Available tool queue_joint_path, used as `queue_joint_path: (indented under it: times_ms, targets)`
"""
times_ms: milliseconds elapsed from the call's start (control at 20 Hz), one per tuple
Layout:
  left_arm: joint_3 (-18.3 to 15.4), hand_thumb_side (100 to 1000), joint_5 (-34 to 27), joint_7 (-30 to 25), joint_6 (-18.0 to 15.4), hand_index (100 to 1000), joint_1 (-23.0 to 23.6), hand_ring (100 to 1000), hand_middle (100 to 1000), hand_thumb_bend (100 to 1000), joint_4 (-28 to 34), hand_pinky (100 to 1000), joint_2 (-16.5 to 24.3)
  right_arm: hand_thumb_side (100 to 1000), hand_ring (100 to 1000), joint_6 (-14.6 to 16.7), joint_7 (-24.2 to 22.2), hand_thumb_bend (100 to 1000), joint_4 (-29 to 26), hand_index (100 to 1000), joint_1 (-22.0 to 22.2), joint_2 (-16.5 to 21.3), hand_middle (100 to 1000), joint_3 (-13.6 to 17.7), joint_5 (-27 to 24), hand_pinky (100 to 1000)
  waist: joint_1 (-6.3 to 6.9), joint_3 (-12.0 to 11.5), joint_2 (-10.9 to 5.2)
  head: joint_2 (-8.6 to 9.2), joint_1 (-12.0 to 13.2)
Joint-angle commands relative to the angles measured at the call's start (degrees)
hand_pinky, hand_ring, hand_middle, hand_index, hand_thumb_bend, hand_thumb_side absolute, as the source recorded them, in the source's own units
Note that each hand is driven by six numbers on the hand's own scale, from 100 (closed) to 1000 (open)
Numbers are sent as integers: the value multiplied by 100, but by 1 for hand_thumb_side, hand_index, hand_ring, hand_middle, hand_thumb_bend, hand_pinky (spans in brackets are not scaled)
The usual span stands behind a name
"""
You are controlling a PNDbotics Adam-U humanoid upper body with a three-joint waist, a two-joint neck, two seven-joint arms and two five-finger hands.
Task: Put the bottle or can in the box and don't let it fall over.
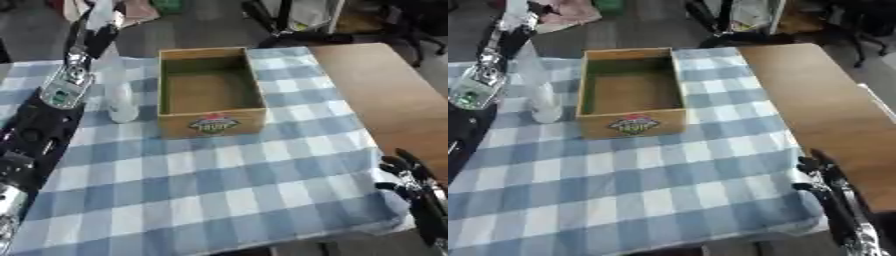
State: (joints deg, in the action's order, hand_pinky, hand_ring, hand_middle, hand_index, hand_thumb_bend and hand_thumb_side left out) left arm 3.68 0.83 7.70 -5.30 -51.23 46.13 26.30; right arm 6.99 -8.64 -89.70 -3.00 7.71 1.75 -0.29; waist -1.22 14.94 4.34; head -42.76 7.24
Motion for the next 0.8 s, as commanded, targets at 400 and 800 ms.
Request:
queue_joint_path:
  times_ms: [400,800]
  targets:
    - [8,632,-7,-303,-111,800,-120,621,573,100,26,700,164,680,868,3,-28,100,-55,966,-51,51,816,35,11,669,7,15,-69,24,-17]
    - [-9,360,-54,-316,-155,712,-108,519,453,100,43,658,163,681,868,7,-32,100,-50,966,-45,51,816,42,7,670,-6,-10,-76,26,-29]
